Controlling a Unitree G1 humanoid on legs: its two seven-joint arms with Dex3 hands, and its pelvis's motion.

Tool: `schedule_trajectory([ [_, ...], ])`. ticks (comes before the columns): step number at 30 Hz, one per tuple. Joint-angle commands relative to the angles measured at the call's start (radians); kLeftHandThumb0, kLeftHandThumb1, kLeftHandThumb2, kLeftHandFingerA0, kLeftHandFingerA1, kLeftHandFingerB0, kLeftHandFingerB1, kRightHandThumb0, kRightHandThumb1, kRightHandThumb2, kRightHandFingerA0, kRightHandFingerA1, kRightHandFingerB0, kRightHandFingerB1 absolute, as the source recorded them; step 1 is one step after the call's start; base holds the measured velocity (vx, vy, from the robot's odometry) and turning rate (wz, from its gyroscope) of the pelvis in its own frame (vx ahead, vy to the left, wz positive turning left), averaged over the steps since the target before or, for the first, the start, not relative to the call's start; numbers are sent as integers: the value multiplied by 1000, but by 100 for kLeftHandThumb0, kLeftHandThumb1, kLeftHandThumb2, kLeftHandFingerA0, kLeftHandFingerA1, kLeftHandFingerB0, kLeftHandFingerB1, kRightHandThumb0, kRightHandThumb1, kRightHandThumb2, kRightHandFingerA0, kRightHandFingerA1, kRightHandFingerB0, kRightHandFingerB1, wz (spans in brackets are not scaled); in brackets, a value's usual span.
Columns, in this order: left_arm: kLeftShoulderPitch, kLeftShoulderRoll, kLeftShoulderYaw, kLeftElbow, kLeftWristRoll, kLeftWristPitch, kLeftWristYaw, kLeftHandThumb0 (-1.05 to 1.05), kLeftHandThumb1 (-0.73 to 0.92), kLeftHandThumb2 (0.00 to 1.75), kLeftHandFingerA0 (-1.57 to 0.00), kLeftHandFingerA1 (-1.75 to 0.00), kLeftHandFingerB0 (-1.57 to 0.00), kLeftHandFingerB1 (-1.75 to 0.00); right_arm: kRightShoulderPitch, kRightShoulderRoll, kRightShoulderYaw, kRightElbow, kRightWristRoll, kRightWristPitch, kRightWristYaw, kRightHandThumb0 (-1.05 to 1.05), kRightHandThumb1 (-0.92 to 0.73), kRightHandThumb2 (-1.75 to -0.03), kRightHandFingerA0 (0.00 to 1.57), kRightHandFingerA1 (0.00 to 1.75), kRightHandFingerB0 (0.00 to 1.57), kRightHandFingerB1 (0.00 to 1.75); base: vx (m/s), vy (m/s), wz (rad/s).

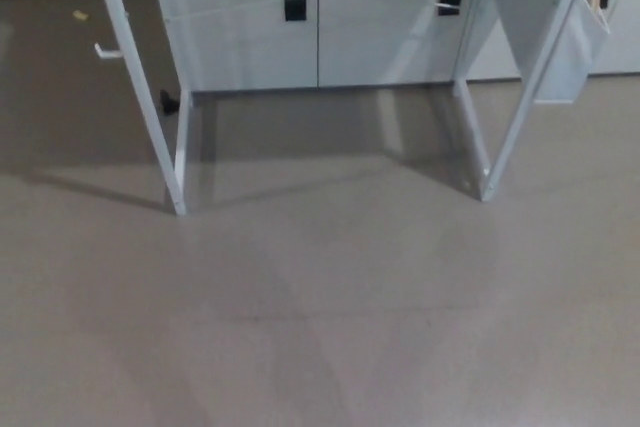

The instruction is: The robot walk towards a table in front and pick up a black pencil case on the left hand side and put the pencil case into a small container on the right hand side

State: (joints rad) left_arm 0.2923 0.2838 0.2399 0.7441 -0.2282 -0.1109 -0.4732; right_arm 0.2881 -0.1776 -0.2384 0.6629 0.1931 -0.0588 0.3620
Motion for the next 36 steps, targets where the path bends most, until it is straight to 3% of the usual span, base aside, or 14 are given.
schedule_trajectory([
  [1, -7, 16, -8, 6, 28, -13, 15, -17, 50, 54, -41, -38, -30, -32, -5, -20, 1, 9, -9, -16, -5, -25, -49, -62, 51, 56, 36, 47, 241, -210, 52],
  [4, -13, 18, -6, 13, 28, -13, 10, -16, 50, 54, -41, -39, -30, -32, -8, -18, 0, 14, -5, -16, -5, -25, -50, -62, 50, 55, 36, 46, 232, -175, 5],
  [8, -3, 17, -5, 7, 29, -9, 9, -17, 50, 54, -42, -39, -32, -32, -4, -18, 4, 18, -12, -23, -11, -18, -52, -55, 61, 56, 41, 44, 217, -37, -5],
  [24, -11, 24, -12, 10, 32, -17, 3, -17, 50, 54, -42, -39, -31, -32, -11, -26, 18, 26, -26, -33, -30, -20, -51, -54, 62, 55, 42, 44, 292, 145, -5],
  [28, -12, 25, -22, -5, 48, -21, 21, -20, 49, 54, -44, -39, -32, -32, -15, -25, 15, 28, -15, -29, -18, -18, -52, -55, 58, 54, 41, 44, 355, -57, 15],
  [29, -10, 27, -21, -9, 42, -18, 13, -18, 49, 54, -44, -40, -32, -32, -13, -22, 13, 24, -11, -22, -18, -26, -48, -62, 53, 57, 37, 47, 451, -138, 25],
  [34, -11, 29, -24, -6, 45, -15, 16, -19, 49, 54, -44, -40, -32, -32, -4, -27, 22, 16, -22, -27, -24, -29, -46, -63, 56, 57, 38, 48, 357, -209, 29],
  [36, -14, 33, -26, 4, 48, -27, 10, -19, 50, 54, -45, -41, -32, -32, -7, -28, 24, 25, -27, -38, -27, -21, -52, -55, 61, 54, 41, 44, 235, -83, -4],
])
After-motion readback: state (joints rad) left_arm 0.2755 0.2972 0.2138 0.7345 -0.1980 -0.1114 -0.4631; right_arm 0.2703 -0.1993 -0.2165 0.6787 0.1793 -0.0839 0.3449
